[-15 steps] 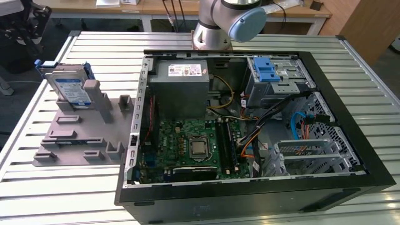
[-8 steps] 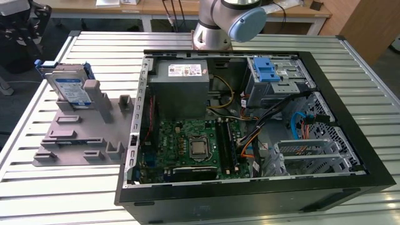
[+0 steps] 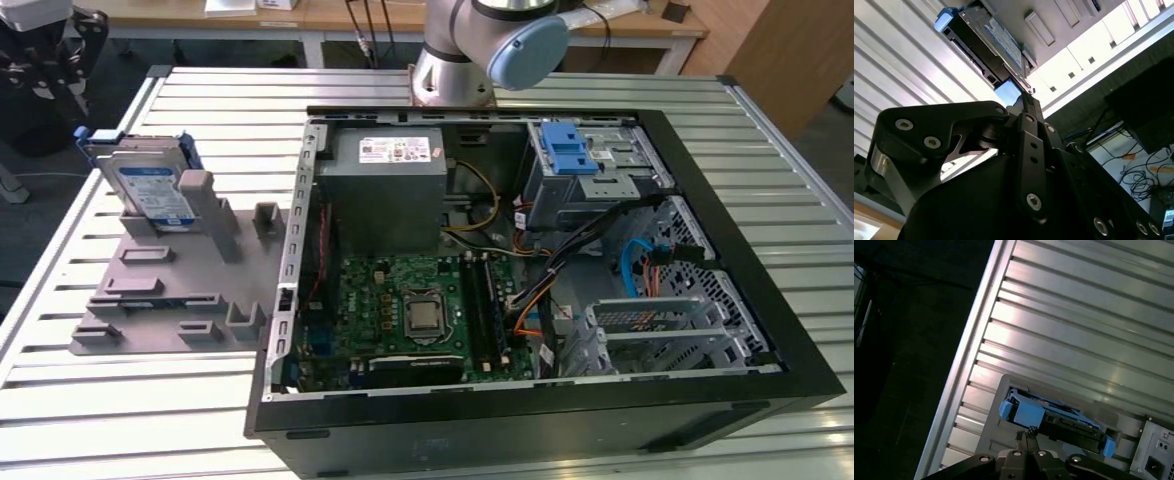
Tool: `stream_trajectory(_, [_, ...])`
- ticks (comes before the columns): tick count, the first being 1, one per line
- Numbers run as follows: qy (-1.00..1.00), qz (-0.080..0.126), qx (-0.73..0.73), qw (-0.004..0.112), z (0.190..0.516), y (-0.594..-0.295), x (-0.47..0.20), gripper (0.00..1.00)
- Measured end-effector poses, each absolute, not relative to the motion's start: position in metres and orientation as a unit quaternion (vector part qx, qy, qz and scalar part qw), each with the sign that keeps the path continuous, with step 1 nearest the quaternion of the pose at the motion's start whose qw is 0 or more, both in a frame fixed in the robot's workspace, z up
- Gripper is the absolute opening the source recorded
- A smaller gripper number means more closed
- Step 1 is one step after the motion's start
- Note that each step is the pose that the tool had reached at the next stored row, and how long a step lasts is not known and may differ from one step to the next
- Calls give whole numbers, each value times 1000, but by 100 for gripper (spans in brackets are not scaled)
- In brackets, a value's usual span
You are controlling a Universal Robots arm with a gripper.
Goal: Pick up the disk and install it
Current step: 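Pick up the disk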
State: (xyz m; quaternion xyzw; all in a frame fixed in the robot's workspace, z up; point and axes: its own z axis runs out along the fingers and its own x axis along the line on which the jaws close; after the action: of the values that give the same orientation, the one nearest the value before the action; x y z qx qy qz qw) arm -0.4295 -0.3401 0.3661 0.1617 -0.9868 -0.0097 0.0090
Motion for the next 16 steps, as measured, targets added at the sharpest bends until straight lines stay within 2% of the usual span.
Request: stream_trajectory(16, [-965, -10, 264, 2, 364, -340, -429, 11])
